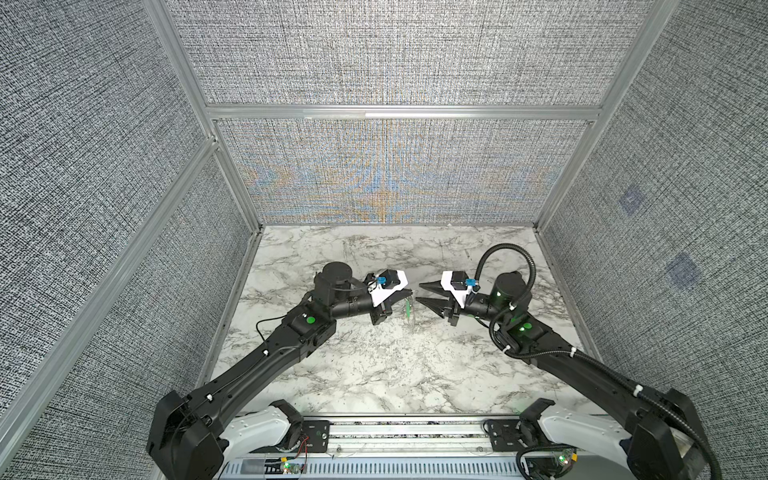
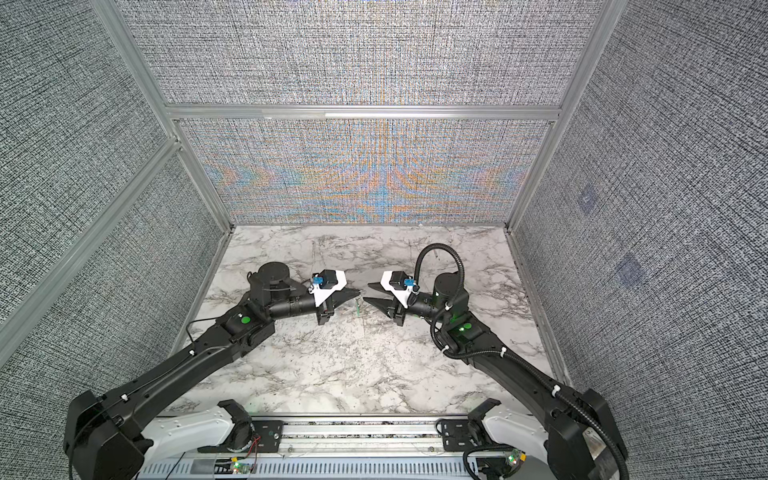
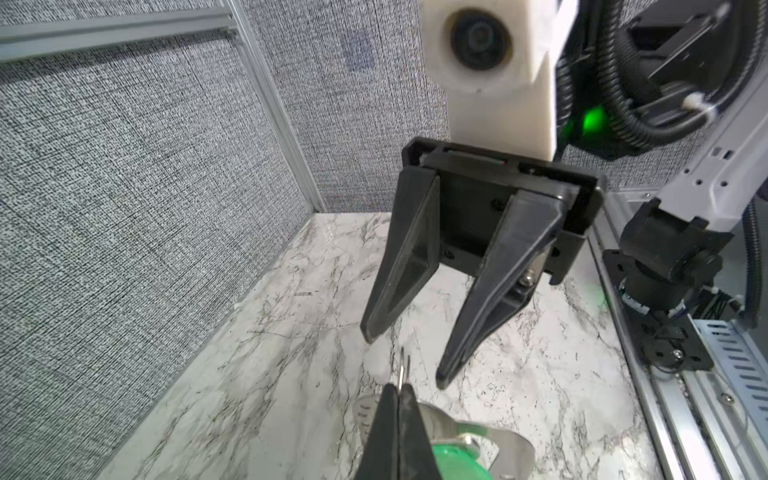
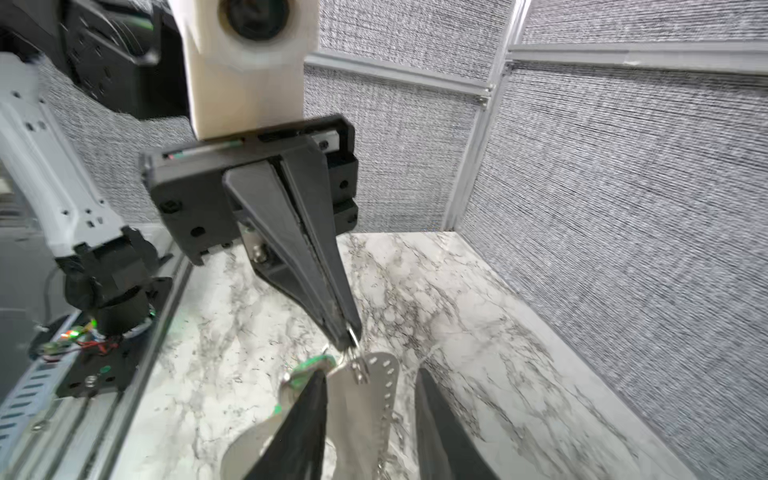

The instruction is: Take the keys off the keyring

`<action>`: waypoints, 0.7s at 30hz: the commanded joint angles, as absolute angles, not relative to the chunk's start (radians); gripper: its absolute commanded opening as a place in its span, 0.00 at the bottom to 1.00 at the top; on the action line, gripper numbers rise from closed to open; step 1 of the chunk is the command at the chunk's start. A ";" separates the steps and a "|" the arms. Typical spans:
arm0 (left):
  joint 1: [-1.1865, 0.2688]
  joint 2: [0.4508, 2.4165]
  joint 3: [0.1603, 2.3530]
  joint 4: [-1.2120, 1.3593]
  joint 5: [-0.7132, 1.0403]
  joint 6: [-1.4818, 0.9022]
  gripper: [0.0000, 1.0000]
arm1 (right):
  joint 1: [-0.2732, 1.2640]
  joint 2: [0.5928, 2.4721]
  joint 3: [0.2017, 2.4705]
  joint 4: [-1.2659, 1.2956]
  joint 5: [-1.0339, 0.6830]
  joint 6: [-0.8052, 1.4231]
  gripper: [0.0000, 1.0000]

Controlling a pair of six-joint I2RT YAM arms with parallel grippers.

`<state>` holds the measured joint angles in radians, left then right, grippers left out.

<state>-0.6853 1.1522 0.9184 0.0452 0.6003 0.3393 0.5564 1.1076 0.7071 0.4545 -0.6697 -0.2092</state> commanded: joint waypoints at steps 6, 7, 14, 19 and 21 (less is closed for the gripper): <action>-0.684 1.239 1.103 -0.317 0.551 0.508 0.00 | 0.573 1.083 0.769 0.201 -0.527 -0.399 0.34; -0.684 1.247 1.114 -0.328 0.555 0.516 0.00 | 0.575 1.086 0.770 0.211 -0.529 -0.392 0.32; -0.685 1.278 1.164 -0.371 0.579 0.544 0.00 | 0.578 1.114 0.775 0.265 -0.599 -0.330 0.24; -0.686 1.286 1.176 -0.389 0.584 0.556 0.00 | 0.579 1.132 0.778 0.294 -0.647 -0.308 0.18; -0.685 1.288 1.178 -0.394 0.592 0.561 0.00 | 0.579 1.140 0.783 0.297 -0.660 -0.299 0.17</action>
<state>-0.6857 1.2858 1.1702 -0.3862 0.5625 0.5438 0.5762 1.1336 0.7719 0.2588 -0.6170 -0.3225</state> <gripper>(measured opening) 0.049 0.172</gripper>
